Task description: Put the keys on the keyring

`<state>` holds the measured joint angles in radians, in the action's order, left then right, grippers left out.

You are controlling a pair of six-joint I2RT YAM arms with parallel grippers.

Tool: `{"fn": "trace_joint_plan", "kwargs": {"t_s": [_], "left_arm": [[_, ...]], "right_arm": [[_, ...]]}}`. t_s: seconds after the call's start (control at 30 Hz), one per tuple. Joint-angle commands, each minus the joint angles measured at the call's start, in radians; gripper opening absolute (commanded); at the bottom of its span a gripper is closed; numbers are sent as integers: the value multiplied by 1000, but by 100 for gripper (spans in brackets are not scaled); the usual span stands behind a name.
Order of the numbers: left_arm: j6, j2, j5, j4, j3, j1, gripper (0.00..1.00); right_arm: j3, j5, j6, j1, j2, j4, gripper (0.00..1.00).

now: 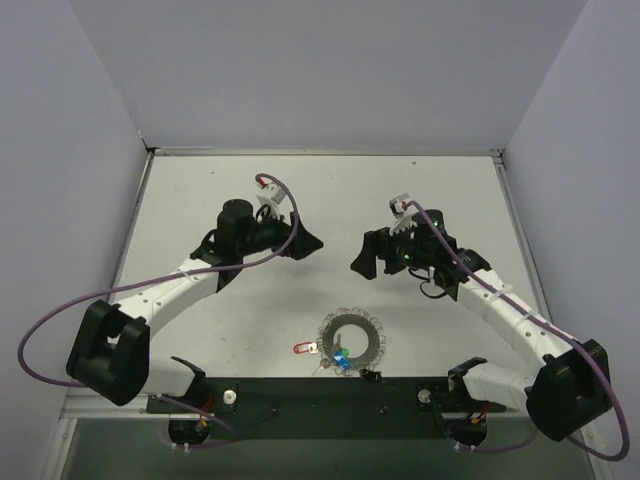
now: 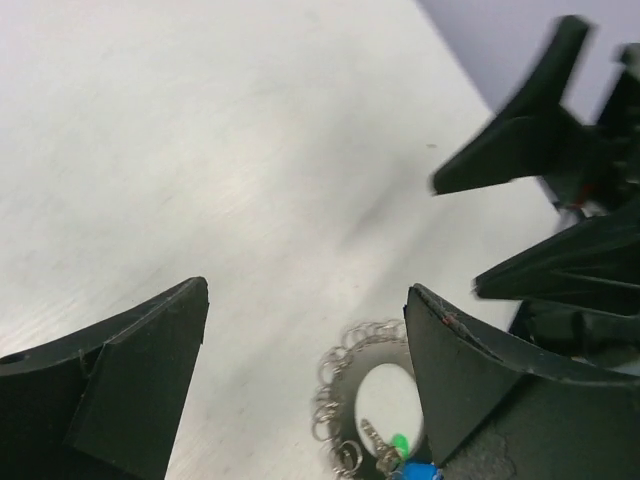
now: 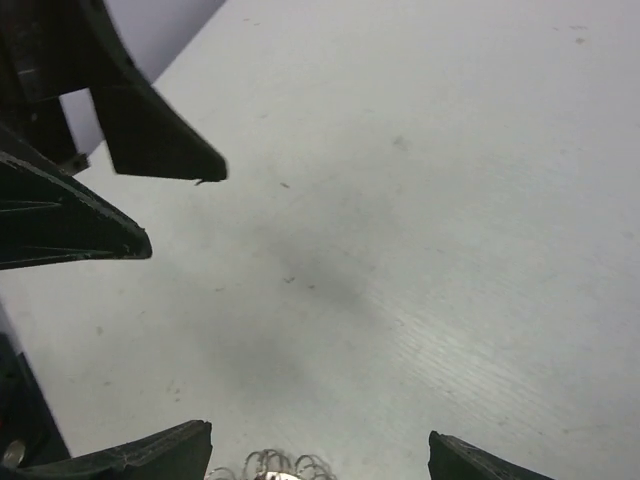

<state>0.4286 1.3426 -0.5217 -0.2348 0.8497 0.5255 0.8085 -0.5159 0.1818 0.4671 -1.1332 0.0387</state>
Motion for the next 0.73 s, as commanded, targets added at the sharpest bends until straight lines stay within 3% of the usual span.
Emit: {"fn": "trace_joint_plan", "kwargs": {"t_s": [0.0,0.23,0.43,0.5,0.7], "left_arm": [[85,18,192,55,-52,-81,89],[41,53,615,296,-24,-96,92],[19,69,664,312,-23,-102,93],[13,55,670,295,-37,-102,93],[-28,-26,736,249,-92,-102,92]], "right_arm": [[-31,178,99,-53,-45,-77,90],[-100,292,192,-149,-53,-109,92],[-109,312,200,-165,-34,-126,94],[-106,323,202,-166,-36,-128,100],[-98,408,191,-168,-5,-125,100]]}}
